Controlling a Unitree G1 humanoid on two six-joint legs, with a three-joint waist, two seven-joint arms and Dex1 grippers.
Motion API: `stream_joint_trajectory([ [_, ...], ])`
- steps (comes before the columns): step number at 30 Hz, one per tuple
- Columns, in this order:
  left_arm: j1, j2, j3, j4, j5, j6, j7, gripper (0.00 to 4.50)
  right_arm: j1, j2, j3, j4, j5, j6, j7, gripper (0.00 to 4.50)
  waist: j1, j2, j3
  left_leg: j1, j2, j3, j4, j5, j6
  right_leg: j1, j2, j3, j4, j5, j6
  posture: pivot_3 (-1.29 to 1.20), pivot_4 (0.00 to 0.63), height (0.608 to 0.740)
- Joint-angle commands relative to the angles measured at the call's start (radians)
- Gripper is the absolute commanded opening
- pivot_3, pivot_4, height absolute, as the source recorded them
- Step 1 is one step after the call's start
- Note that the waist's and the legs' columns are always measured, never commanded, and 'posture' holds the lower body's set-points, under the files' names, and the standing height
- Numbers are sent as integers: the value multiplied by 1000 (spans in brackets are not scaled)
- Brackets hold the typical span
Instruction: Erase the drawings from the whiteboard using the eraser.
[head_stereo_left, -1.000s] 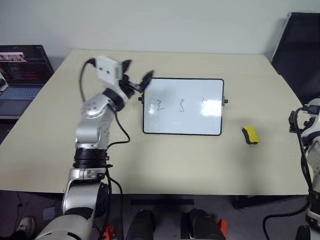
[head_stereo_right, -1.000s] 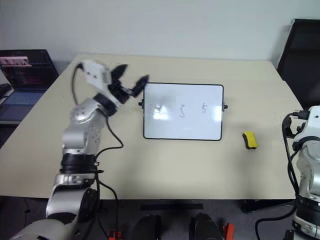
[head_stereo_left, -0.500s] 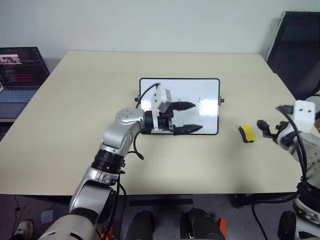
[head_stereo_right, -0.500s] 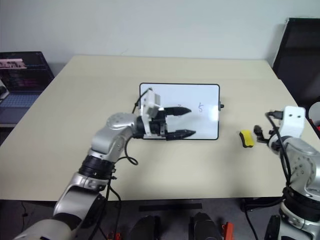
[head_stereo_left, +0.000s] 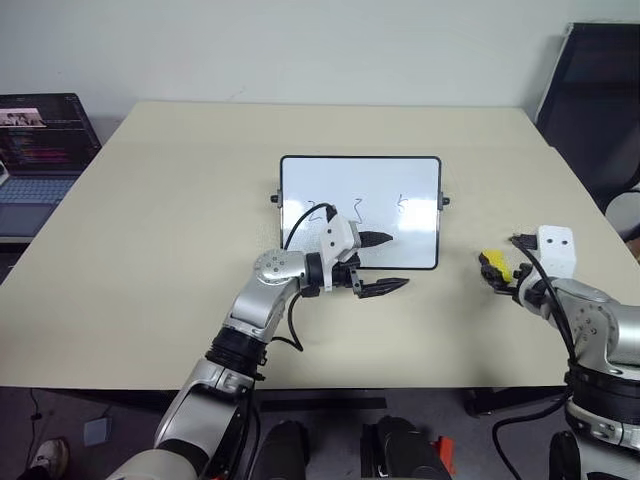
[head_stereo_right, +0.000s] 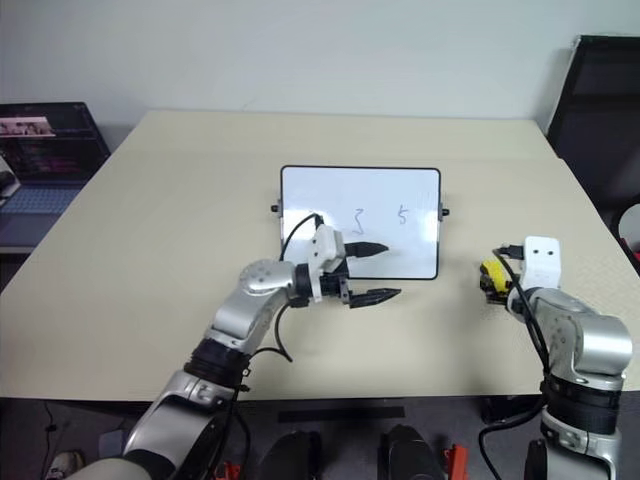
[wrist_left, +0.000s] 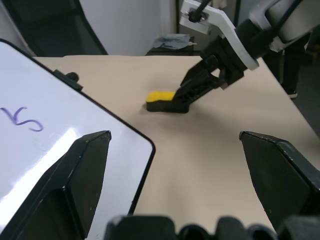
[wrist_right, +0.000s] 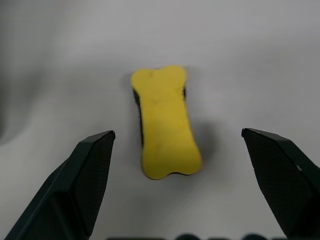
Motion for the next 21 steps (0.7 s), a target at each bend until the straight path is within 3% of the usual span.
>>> stream_joint_trajectory([
  [1,9,3,19,-77,3,-8,29,4500,-11,-4,16,25,-17,-60,13,4457,0,0,0,0,0,0,0,0,0,0,0,0,0,0,0,0,150,740],
  [12,78,28,4,-193,-11,70,59,4500,-63,-16,36,149,-43,-156,36,4457,-1,0,0,0,0,0,0,0,0,0,0,0,0,0,0,0,150,740],
  [21,74,34,13,-185,-9,72,68,4500,-83,-3,11,151,-33,-143,24,4457,-1,0,0,0,0,0,0,0,0,0,0,0,0,0,0,0,150,740],
])
